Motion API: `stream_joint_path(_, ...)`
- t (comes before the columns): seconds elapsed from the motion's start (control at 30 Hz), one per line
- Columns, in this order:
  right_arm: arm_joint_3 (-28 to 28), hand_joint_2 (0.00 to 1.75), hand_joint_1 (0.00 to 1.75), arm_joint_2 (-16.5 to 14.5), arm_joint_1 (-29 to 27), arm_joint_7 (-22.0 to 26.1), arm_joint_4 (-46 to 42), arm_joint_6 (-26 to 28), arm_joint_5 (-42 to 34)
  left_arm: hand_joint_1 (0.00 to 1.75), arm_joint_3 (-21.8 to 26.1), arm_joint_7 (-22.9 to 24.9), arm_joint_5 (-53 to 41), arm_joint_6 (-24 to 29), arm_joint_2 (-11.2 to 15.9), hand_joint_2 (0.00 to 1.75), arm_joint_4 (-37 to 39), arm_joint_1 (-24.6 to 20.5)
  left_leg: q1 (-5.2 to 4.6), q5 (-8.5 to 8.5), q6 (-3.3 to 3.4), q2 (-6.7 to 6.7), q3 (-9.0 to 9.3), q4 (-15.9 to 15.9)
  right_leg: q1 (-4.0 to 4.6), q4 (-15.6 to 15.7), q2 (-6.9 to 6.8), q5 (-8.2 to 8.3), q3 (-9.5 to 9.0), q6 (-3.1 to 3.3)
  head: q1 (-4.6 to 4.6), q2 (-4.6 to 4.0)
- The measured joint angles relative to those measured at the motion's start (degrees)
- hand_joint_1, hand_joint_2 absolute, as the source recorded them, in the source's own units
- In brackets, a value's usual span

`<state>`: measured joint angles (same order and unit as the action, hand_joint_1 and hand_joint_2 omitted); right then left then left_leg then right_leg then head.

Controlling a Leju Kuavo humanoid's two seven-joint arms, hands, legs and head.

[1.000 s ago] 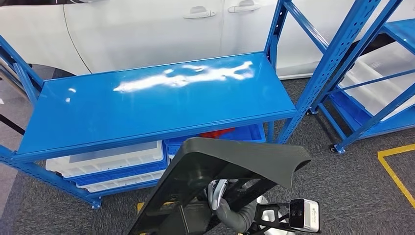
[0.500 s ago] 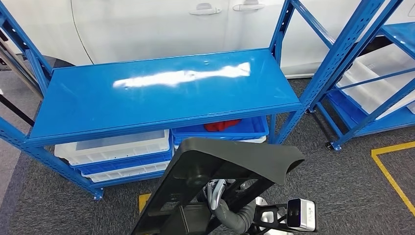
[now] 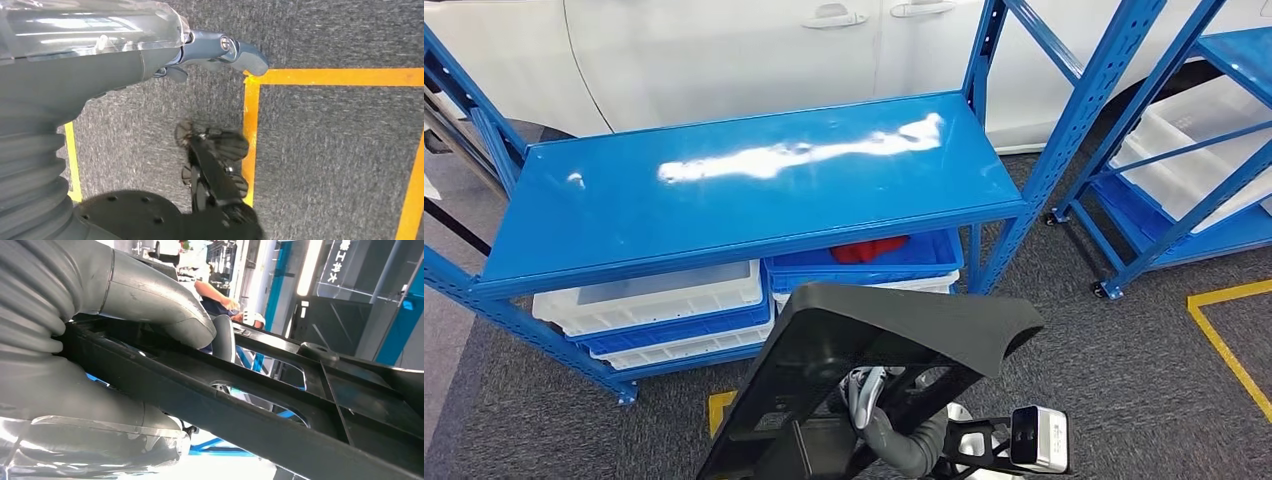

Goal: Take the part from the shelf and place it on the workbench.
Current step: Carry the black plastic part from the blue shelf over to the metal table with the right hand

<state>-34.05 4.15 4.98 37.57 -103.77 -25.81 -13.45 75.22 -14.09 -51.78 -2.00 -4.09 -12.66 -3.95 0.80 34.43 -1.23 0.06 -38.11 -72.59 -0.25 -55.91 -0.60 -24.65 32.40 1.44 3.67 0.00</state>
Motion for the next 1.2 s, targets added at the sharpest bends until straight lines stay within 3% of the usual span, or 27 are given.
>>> stream_joint_path(0.03, 0.0, 1.75, 1.75, 0.0, 0.0, 0.0, 0.0, 0.0, 0.0, 0.0, 0.0, 0.0, 0.0, 0.0, 0.0, 1.75, 0.0, 0.1, 0.08, -0.16, -0.16, 0.01, -0.23, -0.8, 0.0, -0.2, 0.0, 0.03, 0.2, -0.03, 0.0, 0.0)
stream_joint_path(0.07, 0.0, 1.75, 1.75, 0.0, 0.0, 0.0, 0.1, 0.0, 0.0, 0.0, 0.0, 0.0, 0.0, 0.0, 0.0, 1.75, 0.0, 0.1, 0.18, -1.41, -0.3, 0.02, 0.71, 0.7, -0.05, -0.5, 0.02, 0.02, 0.39, -0.11, 0.0, 0.0)
stream_joint_path(0.13, 0.0, 1.75, 1.75, 0.0, 0.0, 0.0, 0.1, 0.0, 0.0, 0.0, 0.0, 0.0, 0.0, 0.0, 0.1, 1.75, 0.0, 0.1, 0.46, -4.83, -0.42, 0.03, 4.82, 8.4, -0.11, -1.4, 0.06, -0.17, 0.8, -0.47, 0.0, 0.0)
stream_joint_path(0.2, 0.0, 1.75, 1.75, 0.0, 0.0, 0.0, 0.1, -0.2, 0.0, 0.0, 0.0, 0.0, 0.0, 0.0, 0.1, 1.75, 0.0, 0.0, 0.41, -6.4, 0.04, -0.11, 7.36, 13.8, 0.03, -2.2, 0.14, -0.33, 1.28, -1.11, -0.01, 0.0)
stream_joint_path(0.33, 0.0, 1.75, 1.75, 0.0, 0.1, 0.0, 0.1, -0.9, 0.0, 0.0, 0.0, 0.1, 0.0, 0.0, 0.1, 1.75, 0.0, 0.0, 0.22, -7.09, 1.62, -0.2, 7.16, 14.4, -0.03, -2.8, 0.31, -0.35, 1.84, -2.45, -0.01, 0.0)
stream_joint_path(0.4, 0.0, 1.75, 1.75, 0.0, 0.1, 0.0, 0.1, -1.0, 0.0, 0.0, 0.0, 0.1, -0.1, 0.0, 0.1, 1.75, 0.0, -0.1, 0.37, -7.65, 2.37, -0.08, 6.92, 14.7, -0.25, -6.3, 0.4, -3.01, 3.34, -3.04, -0.02, 0.0)
stream_joint_path(0.47, 0.1, 1.75, 1.75, 0.0, 0.1, 0.0, 0.1, -0.9, 0.0, 0.0, 0.0, 0.1, -0.1, 0.0, 0.1, 1.75, 0.0, -0.1, 0.3, -8.0, 2.65, -0.03, 6.36, 14.7, -0.42, -13.6, 0.42, -7.11, 6.42, -3.5, -0.02, 0.0)
stream_joint_path(0.5, 0.1, 1.75, 1.75, 0.0, 0.1, 0.0, 0.1, -0.9, 0.0, 0.0, 0.0, 0.1, -0.1, 0.0, 0.1, 1.75, 0.0, -0.1, 0.26, -8.15, 2.65, -0.02, 6.09, 14.6, -0.49, -16.9, 0.41, -8.41, 7.76, -3.64, -0.02, 0.0)
stream_joint_path(0.53, 0.1, 1.75, 1.75, 0.1, 0.0, 0.0, 0.1, -0.8, 0.0, 0.0, 0.0, 0.1, -0.2, 0.0, 0.1, 1.75, 0.0, -0.1, 0.24, -8.25, 2.63, -0.01, 5.88, 14.6, -0.51, -18.4, 0.41, -8.62, 8.2, -3.68, -0.02, 0.0)
stream_joint_path(0.57, 0.2, 1.75, 1.75, 0.1, 0.0, 0.0, 0.0, -0.7, 0.1, 0.0, 0.0, 0.1, -0.3, 0.0, 0.1, 1.75, 0.0, -0.1, 0.23, -8.33, 2.58, 0.02, 5.75, 14.5, -0.51, -17.7, 0.4, -7.83, 7.59, -3.61, -0.02, 0.0)
stream_joint_path(0.63, 0.7, 1.75, 1.75, 0.1, -0.1, 0.0, -0.5, -0.3, 0.2, 0.0, 0.0, 0.3, -0.6, 0.1, 0.2, 1.75, 0.0, -0.1, 0.21, -8.42, 2.46, 0.24, 5.76, 14.5, -0.36, -10.4, -0.39, -4.41, 3.38, -3.07, -0.02, 0.0)
stream_joint_path(0.7, 1.4, 1.75, 1.75, 0.0, 0.0, 0.0, -1.4, 0.0, 0.3, 0.0, 0.0, 0.5, -0.8, 0.3, 0.2, 1.75, 0.0, -0.1, -0.01, -8.45, 2.01, 0.58, 5.78, 14.4, 0.22, -3.7, -1.82, -2.36, 0.0, -2.23, -0.02, 0.0)
stream_joint_path(0.77, 1.9, 1.75, 1.75, -0.1, 0.2, 0.0, -2.0, 0.0, 0.7, 0.0, 0.0, 0.7, -0.9, 0.5, 0.2, 1.75, 0.0, -0.1, -0.16, -8.54, 1.33, 1.17, 5.79, 14.5, 0.69, -2.2, -1.9, -2.1, -0.33, -1.54, -0.01, 0.0)
stream_joint_path(0.87, 2.2, 1.75, 1.75, -0.3, 0.5, 0.0, -2.4, 0.2, 1.7, 0.0, 0.0, 0.8, -0.7, 0.9, 0.4, 1.75, 0.0, -0.4, -0.16, -7.64, 0.32, 1.64, 5.62, 13.8, 0.27, -1.5, -0.51, -1.26, -0.13, -0.47, -0.01, 0.0)
stream_joint_path(0.93, 2.2, 1.75, 1.75, -0.6, 0.9, 0.0, -2.6, 0.3, 2.7, 0.0, 0.1, 0.9, -0.3, 1.1, 0.6, 1.75, 0.0, -0.4, -0.09, -4.16, -0.09, 0.92, 3.42, 8.5, 0.13, -1.2, 0.19, -0.76, 0.05, 0.1, -0.01, 0.0)
stream_joint_path(1.0, 2.3, 1.75, 1.75, -0.8, 0.9, 0.0, -3.0, 0.2, 4.0, 0.0, 0.3, 1.0, 0.1, 1.2, 0.7, 1.75, 0.0, -0.3, -0.08, -0.37, -0.25, 0.5, -0.02, 0.5, 0.31, -1.3, 1.05, -0.55, 0.44, 0.38, 0.0, 0.0)
stream_joint_path(1.03, 2.3, 1.75, 1.75, -0.9, 0.8, 0.0, -3.1, 0.2, 4.7, 0.0, 0.4, 1.1, 0.4, 1.3, 0.8, 1.75, 0.0, -0.3, -0.08, 0.21, -0.26, 0.46, -0.96, -1.8, 0.39, -1.4, 1.53, -0.48, 0.6, 0.41, 0.0, 0.0)
stream_joint_path(1.07, 2.3, 1.75, 1.75, -0.9, 0.7, 0.0, -3.3, 0.1, 5.2, 0.0, 0.5, 1.2, 0.5, 1.3, 0.9, 1.75, 0.0, -0.2, -0.08, -0.41, -0.2, 0.43, -0.8, -1.8, 0.45, -1.6, 2.04, -0.44, 0.71, 0.39, 0.0, 0.0)
stream_joint_path(1.1, 2.3, 1.75, 1.75, -0.9, 0.7, 0.0, -3.4, 0.1, 5.4, 0.0, 0.6, 1.2, 0.5, 1.3, 1.0, 1.75, 0.0, -0.1, -0.08, -2.08, -0.09, 0.28, 0.56, 0.7, 0.47, -1.7, 2.58, -0.42, 0.76, 0.35, 0.0, 0.0)
stream_joint_path(1.13, 2.3, 1.75, 1.75, -1.0, 0.7, 0.0, -3.6, 0.1, 5.5, 0.0, 0.8, 1.2, 0.6, 1.3, 1.0, 1.75, 0.0, -0.1, -0.07, -4.18, 0.08, -0.33, 2.72, 4.8, 0.47, -1.9, 3.09, -0.44, 0.81, 0.28, 0.0, 0.0)
stream_joint_path(1.2, 2.3, 1.75, 1.75, -1.1, 0.7, 0.0, -4.0, 0.1, 5.6, 0.0, 1.0, 1.2, 0.6, 1.3, 1.2, 1.75, 0.0, -0.2, -0.04, -6.64, 0.44, -2.29, 6.28, 12.2, 0.55, -2.5, 4.08, -0.47, 1.16, -0.13, -0.01, 0.0)
